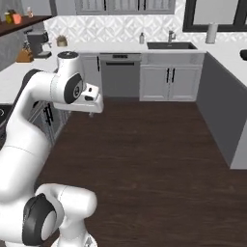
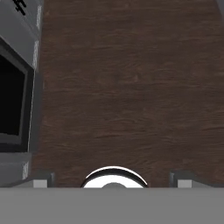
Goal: Gather all objects into one cabinet and sort the glasses and bowls to opposite sides.
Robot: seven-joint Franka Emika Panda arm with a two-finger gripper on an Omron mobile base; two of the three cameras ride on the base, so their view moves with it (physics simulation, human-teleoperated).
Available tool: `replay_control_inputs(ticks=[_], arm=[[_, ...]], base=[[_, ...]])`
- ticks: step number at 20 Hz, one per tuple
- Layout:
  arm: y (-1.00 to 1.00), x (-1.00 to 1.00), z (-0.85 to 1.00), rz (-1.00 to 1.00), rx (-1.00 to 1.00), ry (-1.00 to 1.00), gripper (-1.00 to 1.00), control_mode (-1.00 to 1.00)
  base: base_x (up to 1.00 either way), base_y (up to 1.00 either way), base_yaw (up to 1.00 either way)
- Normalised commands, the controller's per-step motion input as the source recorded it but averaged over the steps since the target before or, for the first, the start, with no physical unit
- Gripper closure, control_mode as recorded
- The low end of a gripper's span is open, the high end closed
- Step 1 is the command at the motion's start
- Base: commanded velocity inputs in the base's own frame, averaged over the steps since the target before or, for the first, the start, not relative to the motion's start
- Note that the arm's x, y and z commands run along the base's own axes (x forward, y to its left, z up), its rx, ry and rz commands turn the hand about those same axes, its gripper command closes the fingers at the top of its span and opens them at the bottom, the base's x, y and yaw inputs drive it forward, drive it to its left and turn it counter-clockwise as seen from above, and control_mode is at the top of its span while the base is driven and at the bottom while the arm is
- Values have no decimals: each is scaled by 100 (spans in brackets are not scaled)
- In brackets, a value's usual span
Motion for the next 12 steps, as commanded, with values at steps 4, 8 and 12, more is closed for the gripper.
replay_control_inputs(ticks=[4, 8, 12], arm=[[0, 0, 0, 0, 0, 0, -100, 100], [0, 0, 0, 0, 0, 0, -100, 100], [0, 0, 0, 0, 0, 0, -100, 100]], base=[[100, 29, 4], [100, 42, 2], [100, 41, 3]])
